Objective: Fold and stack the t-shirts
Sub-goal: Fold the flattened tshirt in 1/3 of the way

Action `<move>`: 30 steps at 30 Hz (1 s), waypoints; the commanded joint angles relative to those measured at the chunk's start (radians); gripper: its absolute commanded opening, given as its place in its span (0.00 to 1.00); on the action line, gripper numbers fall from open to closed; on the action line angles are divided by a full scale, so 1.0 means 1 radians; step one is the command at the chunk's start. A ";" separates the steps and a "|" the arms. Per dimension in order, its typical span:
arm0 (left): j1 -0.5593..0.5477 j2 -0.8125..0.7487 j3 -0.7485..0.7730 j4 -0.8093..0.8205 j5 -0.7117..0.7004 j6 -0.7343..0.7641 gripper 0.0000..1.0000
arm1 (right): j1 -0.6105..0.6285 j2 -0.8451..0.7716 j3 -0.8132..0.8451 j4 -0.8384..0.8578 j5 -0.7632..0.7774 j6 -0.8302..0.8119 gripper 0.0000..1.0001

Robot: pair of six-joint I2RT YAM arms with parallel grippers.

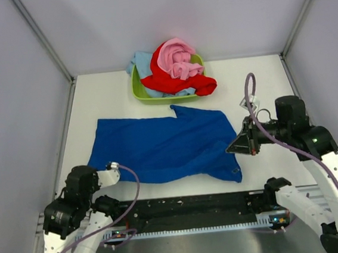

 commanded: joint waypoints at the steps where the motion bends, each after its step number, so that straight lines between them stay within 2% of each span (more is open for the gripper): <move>1: 0.005 0.026 -0.114 0.147 -0.030 -0.003 0.00 | 0.001 0.063 -0.069 0.112 0.164 0.078 0.00; 3: 0.005 0.153 -0.130 0.245 -0.058 -0.087 0.00 | 0.002 0.108 -0.097 0.218 0.246 0.148 0.00; 6: 0.005 0.359 -0.087 0.234 -0.029 -0.241 0.00 | -0.001 0.179 -0.143 0.339 0.373 0.198 0.00; 9: 0.005 0.458 -0.124 0.346 -0.097 -0.314 0.00 | -0.015 0.225 -0.213 0.482 0.485 0.237 0.00; 12: 0.008 0.514 -0.194 0.436 -0.107 -0.314 0.00 | -0.018 0.257 -0.290 0.611 0.553 0.276 0.00; 17: 0.066 0.626 -0.306 0.636 -0.179 -0.248 0.00 | -0.019 0.314 -0.318 0.617 0.653 0.250 0.00; 21: 0.117 0.743 -0.309 0.794 -0.188 -0.207 0.00 | -0.021 0.344 -0.353 0.666 0.647 0.232 0.00; 24: 0.135 0.832 -0.303 0.820 -0.176 -0.230 0.00 | -0.021 0.395 -0.336 0.669 0.593 0.221 0.00; 28: 0.164 0.886 -0.320 0.834 -0.171 -0.237 0.00 | -0.022 0.416 -0.339 0.652 0.604 0.209 0.00; 30: 0.171 0.901 -0.329 0.836 -0.168 -0.234 0.00 | -0.021 0.420 -0.348 0.661 0.560 0.199 0.00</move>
